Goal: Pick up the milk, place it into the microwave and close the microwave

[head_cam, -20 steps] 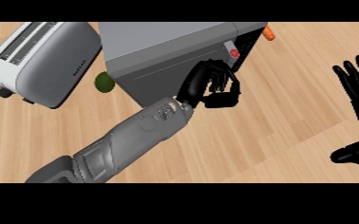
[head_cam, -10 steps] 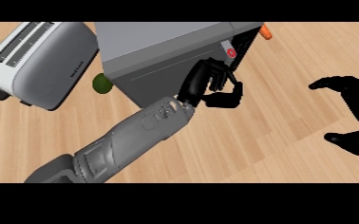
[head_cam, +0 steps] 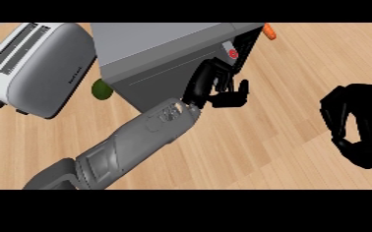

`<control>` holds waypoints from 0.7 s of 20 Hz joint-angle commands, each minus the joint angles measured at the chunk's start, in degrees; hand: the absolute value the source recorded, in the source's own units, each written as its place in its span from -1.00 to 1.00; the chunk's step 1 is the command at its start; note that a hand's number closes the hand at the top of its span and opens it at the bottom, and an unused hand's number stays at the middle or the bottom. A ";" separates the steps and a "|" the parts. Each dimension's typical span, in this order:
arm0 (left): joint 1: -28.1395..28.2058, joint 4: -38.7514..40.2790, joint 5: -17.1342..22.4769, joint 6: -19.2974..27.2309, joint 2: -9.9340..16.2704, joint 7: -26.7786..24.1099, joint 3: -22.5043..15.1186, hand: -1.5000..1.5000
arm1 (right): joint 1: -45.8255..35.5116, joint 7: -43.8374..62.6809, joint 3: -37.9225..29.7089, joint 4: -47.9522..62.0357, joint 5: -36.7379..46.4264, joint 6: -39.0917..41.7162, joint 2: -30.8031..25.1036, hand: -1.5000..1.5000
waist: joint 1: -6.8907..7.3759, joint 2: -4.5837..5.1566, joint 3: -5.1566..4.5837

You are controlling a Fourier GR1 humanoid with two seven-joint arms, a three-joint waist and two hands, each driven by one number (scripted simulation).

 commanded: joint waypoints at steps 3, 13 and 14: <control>-5.35 1.86 0.48 -0.40 -2.85 -0.73 0.64 1.00 | -0.20 -1.45 2.39 -3.90 -0.74 4.15 -0.03 1.00 | -1.99 0.15 0.09; -5.10 1.42 1.74 2.80 -2.81 -1.39 0.10 1.00 | 0.12 1.03 4.11 -8.78 -2.34 3.56 -0.19 1.00 | -3.56 0.00 0.13; -4.60 1.09 2.06 2.94 -2.81 -1.65 0.03 1.00 | 0.37 1.00 4.35 -9.38 -2.48 3.59 -0.03 1.00 | -3.82 0.01 0.12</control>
